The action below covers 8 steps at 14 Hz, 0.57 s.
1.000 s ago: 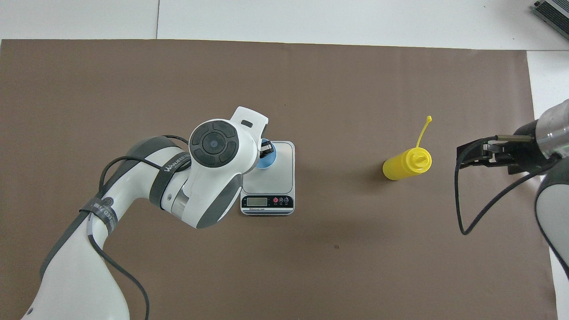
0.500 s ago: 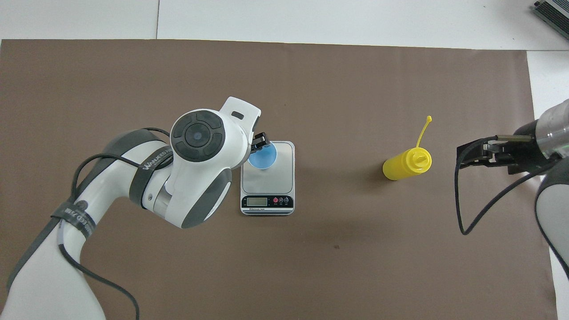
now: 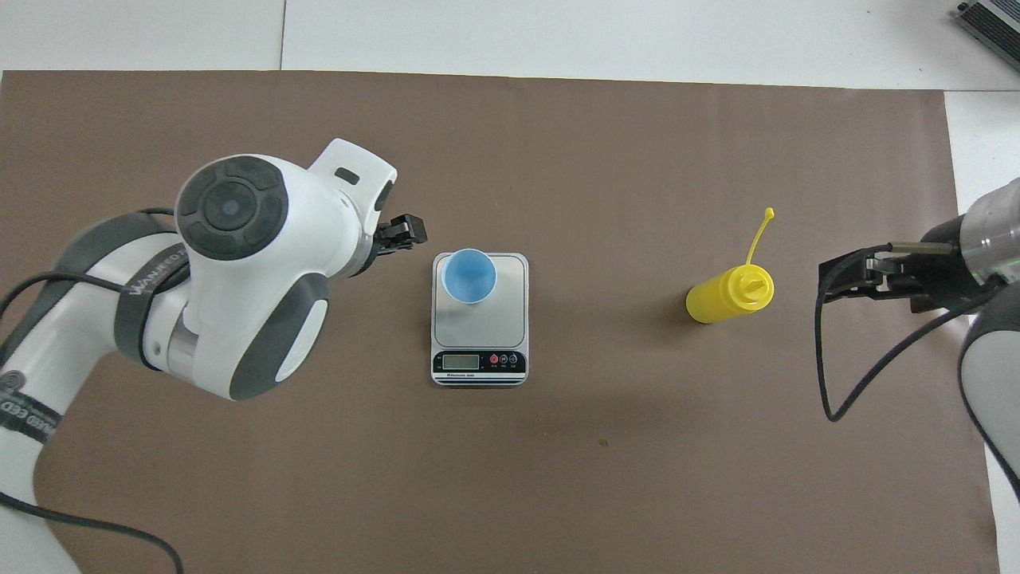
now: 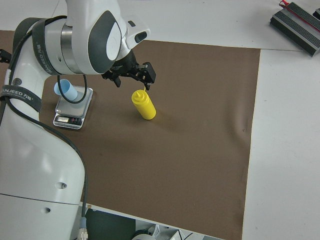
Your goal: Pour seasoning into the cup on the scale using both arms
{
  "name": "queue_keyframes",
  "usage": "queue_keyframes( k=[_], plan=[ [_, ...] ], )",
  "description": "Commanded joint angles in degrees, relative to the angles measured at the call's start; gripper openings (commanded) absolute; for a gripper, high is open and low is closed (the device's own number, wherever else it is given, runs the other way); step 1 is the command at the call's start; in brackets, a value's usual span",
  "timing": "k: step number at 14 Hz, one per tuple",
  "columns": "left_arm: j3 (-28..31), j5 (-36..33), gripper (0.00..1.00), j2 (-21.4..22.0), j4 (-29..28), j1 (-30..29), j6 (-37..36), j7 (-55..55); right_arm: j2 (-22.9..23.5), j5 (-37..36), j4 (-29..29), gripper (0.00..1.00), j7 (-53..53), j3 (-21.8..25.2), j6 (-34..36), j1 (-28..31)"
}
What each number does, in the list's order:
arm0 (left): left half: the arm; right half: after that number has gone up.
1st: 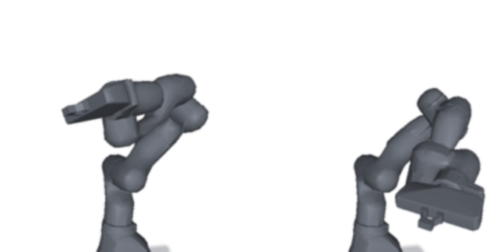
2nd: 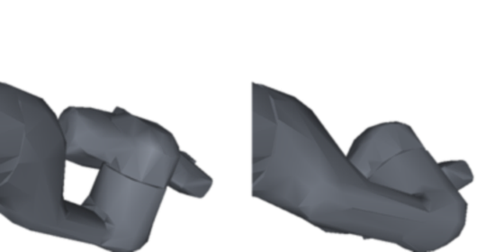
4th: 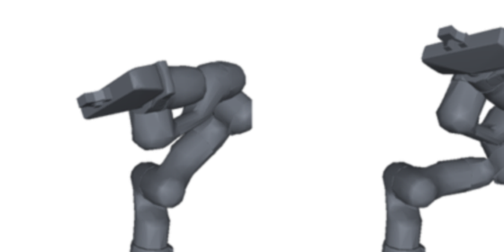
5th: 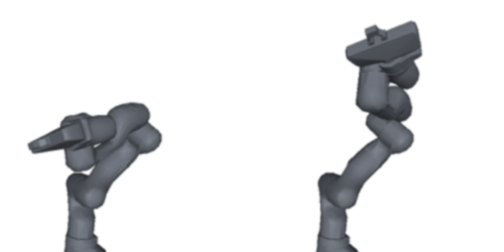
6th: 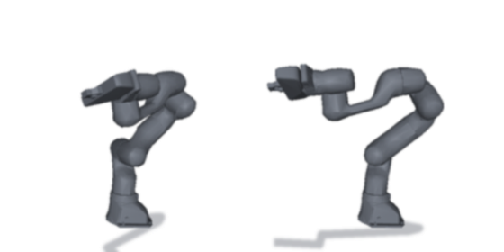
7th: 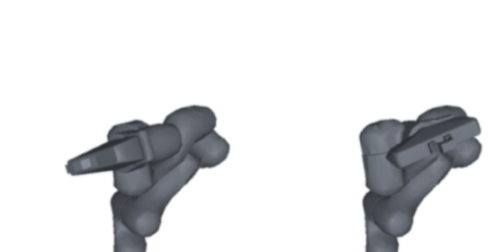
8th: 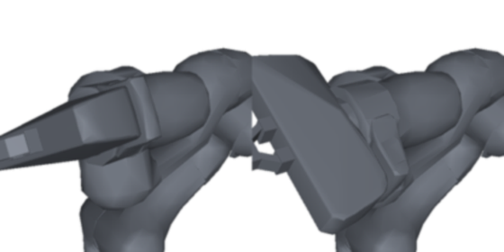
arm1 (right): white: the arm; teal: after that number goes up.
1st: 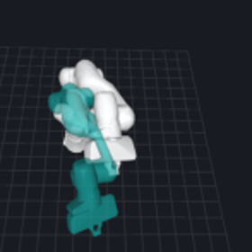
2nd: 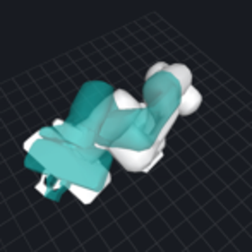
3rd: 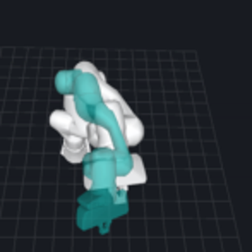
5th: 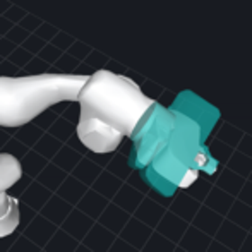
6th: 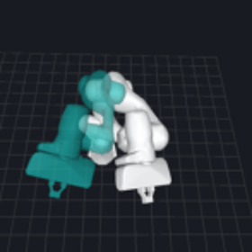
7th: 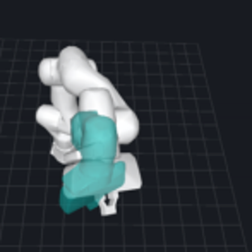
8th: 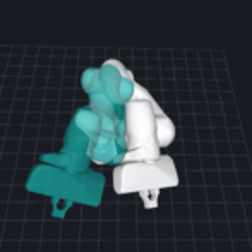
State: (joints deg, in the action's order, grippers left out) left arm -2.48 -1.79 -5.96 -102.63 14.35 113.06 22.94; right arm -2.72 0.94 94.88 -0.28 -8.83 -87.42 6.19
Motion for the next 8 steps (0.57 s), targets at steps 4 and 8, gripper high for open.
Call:
queue_keyframes(
  k=[4,8],
  plan=[
    [-0.59,-0.32,1.0,2.62,-1.69,-6.08,-5.03,-13.61,-6.31,11.25,13.45,1.0,-30.6,0.04,-11.34,9.44],
    [-0.42,-0.24,1.0,5.16,-0.99,-10.65,-8.11,-22.65,-8.71,25.38,23.57,1.0,-53.27,0.48,-20.67,13.4]
  ],
)
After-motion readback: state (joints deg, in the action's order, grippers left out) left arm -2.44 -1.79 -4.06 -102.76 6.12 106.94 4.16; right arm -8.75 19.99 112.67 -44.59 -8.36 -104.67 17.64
